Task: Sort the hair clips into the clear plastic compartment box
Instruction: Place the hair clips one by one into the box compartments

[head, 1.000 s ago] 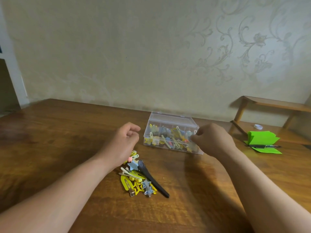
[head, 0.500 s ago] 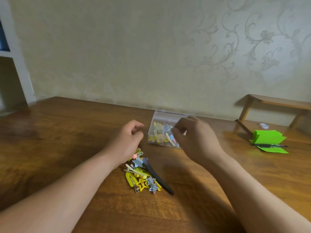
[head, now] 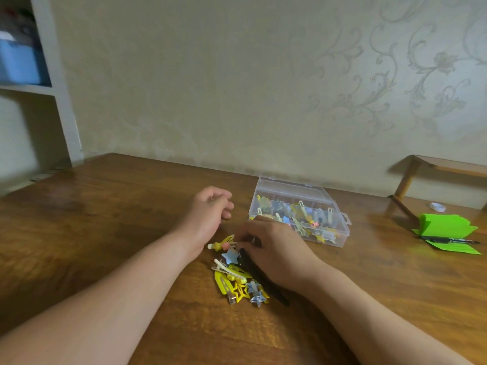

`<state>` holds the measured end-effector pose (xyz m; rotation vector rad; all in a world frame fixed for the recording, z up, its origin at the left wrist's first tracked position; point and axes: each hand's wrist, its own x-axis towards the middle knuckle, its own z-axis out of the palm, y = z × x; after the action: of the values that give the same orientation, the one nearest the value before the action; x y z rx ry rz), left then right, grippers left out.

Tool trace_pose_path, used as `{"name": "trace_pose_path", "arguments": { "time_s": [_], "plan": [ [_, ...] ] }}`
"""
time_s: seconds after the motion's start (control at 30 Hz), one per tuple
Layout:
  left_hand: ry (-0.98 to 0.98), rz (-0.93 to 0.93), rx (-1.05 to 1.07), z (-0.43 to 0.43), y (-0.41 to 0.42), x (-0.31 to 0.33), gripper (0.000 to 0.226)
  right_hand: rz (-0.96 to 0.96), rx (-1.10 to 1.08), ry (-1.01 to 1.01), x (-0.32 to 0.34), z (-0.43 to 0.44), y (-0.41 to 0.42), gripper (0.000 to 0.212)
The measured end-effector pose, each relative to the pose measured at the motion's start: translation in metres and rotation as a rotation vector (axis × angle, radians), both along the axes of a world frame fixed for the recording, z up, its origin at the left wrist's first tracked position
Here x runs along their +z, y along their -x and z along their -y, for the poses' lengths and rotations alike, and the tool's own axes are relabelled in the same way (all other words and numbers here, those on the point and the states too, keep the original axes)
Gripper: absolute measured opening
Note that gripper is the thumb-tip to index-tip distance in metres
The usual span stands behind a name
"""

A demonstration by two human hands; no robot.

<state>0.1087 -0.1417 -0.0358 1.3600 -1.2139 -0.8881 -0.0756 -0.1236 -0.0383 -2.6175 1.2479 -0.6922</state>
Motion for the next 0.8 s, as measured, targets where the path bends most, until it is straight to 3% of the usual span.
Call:
{"name": "trace_pose_path", "arguments": {
  "time_s": [0.17,0.3,0.43,0.57,0.67,0.8],
  "plan": [
    [0.01,0.036,0.003,0.001,-0.001,-0.004,0.025,0.001,-0.022,-0.024,0.001,-0.001,0.01,0.005],
    [0.029,0.056,-0.01,0.001,0.0,-0.004,0.025,0.04,-0.046,-0.008,0.002,-0.005,0.013,0.012],
    [0.067,0.133,-0.096,-0.003,0.001,-0.004,0.042,0.21,-0.062,0.02,0.01,-0.008,0.018,0.02],
    [0.06,0.292,-0.267,-0.006,0.005,-0.007,0.043,0.366,-0.289,0.166,0.023,0.011,0.05,0.007],
    [0.082,0.403,-0.296,-0.007,0.008,-0.006,0.037,0.287,-0.432,0.168,0.025,0.023,0.074,0.008],
    [0.074,0.418,-0.318,-0.01,0.007,-0.005,0.033,0.139,-0.518,0.089,0.016,0.029,0.076,0.008]
  ]
}}
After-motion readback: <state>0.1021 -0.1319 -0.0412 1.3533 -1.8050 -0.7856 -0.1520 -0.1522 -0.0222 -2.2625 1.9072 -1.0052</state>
